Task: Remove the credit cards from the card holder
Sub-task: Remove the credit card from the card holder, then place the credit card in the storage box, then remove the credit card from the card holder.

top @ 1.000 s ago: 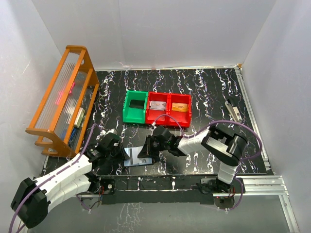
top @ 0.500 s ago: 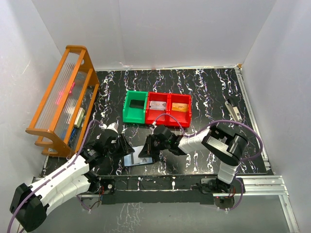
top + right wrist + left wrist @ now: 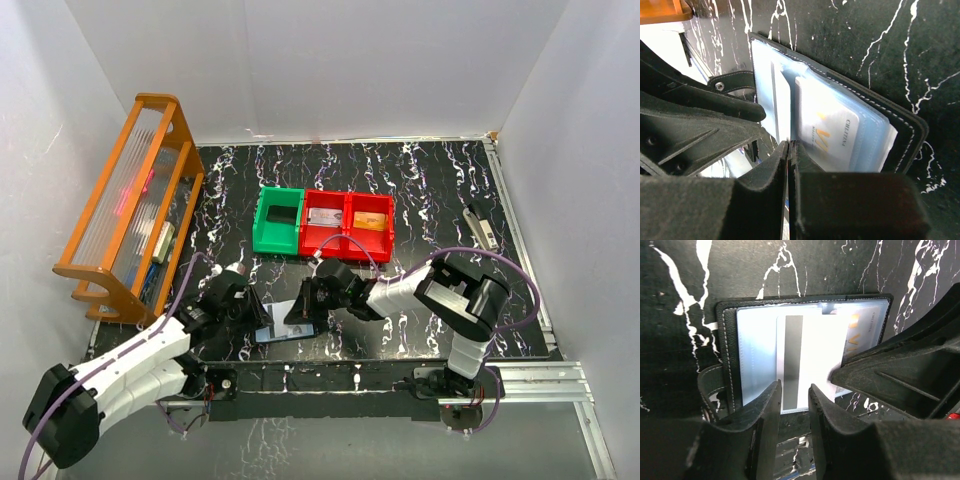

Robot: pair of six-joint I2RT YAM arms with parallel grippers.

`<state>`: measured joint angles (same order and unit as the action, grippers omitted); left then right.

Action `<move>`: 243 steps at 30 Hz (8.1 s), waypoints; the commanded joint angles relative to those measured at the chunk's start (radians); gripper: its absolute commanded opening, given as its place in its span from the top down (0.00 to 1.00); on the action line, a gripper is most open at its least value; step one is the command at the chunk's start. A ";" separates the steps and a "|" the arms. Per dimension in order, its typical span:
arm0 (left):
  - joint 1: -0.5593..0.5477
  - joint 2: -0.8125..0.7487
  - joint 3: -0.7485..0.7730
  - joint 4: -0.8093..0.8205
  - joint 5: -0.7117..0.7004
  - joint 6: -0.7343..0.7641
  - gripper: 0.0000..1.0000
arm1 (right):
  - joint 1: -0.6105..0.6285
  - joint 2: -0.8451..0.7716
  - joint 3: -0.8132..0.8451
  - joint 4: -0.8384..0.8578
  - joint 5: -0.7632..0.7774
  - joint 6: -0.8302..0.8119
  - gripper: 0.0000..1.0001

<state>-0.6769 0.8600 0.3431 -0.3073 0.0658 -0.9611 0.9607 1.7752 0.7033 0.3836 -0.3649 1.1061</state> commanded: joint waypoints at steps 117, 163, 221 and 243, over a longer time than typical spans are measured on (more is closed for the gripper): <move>-0.001 -0.101 0.216 -0.263 -0.086 0.136 0.01 | -0.286 0.274 0.670 -0.355 0.615 -2.098 0.90; -0.001 0.002 0.092 0.133 0.198 -0.055 0.08 | -0.284 -0.523 -0.135 -0.070 -0.028 -0.262 0.53; -0.001 0.044 -0.063 0.181 0.083 -0.184 0.57 | -0.047 -0.073 -0.173 0.053 0.119 -0.057 0.83; -0.001 -0.040 -0.205 0.341 -0.023 -0.262 1.00 | -0.046 0.014 -0.176 0.164 0.042 -0.013 0.83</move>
<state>-0.6762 0.8379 0.1436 0.0502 0.0834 -1.2228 0.9066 1.7500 0.5468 0.5987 -0.3546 1.1057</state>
